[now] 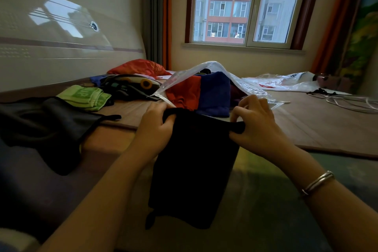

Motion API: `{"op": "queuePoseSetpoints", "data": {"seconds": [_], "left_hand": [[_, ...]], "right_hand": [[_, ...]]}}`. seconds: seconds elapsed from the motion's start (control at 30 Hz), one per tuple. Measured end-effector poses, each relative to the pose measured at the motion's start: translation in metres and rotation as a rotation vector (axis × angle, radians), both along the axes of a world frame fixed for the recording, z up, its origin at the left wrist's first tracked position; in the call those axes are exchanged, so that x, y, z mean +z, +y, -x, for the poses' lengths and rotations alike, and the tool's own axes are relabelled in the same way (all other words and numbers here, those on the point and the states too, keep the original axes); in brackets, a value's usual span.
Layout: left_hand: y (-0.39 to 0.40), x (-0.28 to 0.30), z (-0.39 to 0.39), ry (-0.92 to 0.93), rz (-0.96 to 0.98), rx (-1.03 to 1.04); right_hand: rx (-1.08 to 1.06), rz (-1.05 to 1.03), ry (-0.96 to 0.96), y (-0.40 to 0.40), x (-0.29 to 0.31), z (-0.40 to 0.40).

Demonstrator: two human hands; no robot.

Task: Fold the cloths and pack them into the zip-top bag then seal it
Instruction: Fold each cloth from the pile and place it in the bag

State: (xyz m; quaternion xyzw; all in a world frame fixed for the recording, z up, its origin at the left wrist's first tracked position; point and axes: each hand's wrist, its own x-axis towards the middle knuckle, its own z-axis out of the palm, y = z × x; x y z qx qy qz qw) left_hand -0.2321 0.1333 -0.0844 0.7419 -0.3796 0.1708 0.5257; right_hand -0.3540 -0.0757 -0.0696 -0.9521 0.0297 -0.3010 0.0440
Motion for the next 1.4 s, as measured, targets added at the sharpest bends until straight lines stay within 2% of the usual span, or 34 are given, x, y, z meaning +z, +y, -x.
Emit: {"op": "queuePoseSetpoints", "data": {"seconds": [0.03,0.13,0.2,0.27,0.37,0.43,0.5,0.53,0.63,0.73,0.83,0.93,1.03,1.1,1.17,1.2,1.27,1.33,1.4], "left_hand": [[0.002,0.001,0.000,0.069,0.023,-0.042],[0.003,0.002,0.005,0.322,0.138,-0.169],[0.000,0.002,0.008,0.441,0.231,-0.211],[-0.003,0.002,0.010,0.570,0.355,-0.233],[0.000,0.005,0.003,0.702,0.512,-0.188],[0.003,0.000,-0.013,0.651,0.461,-0.034],[0.005,-0.006,-0.021,0.688,0.296,0.096],[0.005,-0.009,-0.021,0.791,0.222,0.089],[0.007,-0.017,-0.011,1.093,0.081,-0.185],[0.006,-0.019,-0.010,1.143,0.035,-0.378],[0.003,-0.009,-0.001,1.008,0.138,-0.406],[0.007,-0.002,-0.006,0.807,0.224,-0.310],[0.012,0.000,-0.009,0.688,0.118,-0.238],[0.010,0.002,-0.004,0.623,-0.015,-0.197],[0.006,0.002,0.001,0.467,-0.204,-0.081],[0.005,0.003,0.001,0.369,-0.282,-0.014],[0.003,0.003,0.000,0.217,-0.355,0.103],[0.005,0.006,0.000,0.124,-0.367,0.190],[0.007,0.009,0.002,0.046,-0.341,0.272]], "right_hand": [[0.033,-0.163,0.011,-0.003,-0.002,-0.002],[0.200,-0.956,0.041,0.001,-0.010,-0.007],[0.269,-1.378,0.145,0.006,-0.021,-0.013],[0.311,-1.488,0.358,0.008,-0.033,-0.015],[0.365,-1.383,0.708,0.008,-0.042,-0.011],[0.383,-1.407,0.699,0.008,-0.039,-0.009],[0.399,-1.565,0.498,0.010,-0.032,-0.010],[0.385,-1.607,0.379,0.013,-0.027,-0.011],[0.266,-1.490,0.164,0.015,-0.015,-0.009],[0.240,-1.511,0.081,0.012,-0.004,-0.005],[0.231,-1.545,0.032,0.007,0.007,-0.001],[0.188,-1.426,0.055,0.001,0.009,0.000],[0.009,-1.291,-0.050,0.002,0.005,-0.005],[0.090,-1.272,-0.042,0.004,0.006,-0.005],[0.232,-1.188,0.119,0.008,0.009,-0.002],[0.255,-1.083,0.200,0.010,0.008,-0.001],[0.168,-0.734,0.255,0.009,0.005,-0.003],[0.049,-0.432,0.174,0.005,0.002,-0.008],[-0.042,-0.266,0.054,0.001,0.004,-0.012]]}}
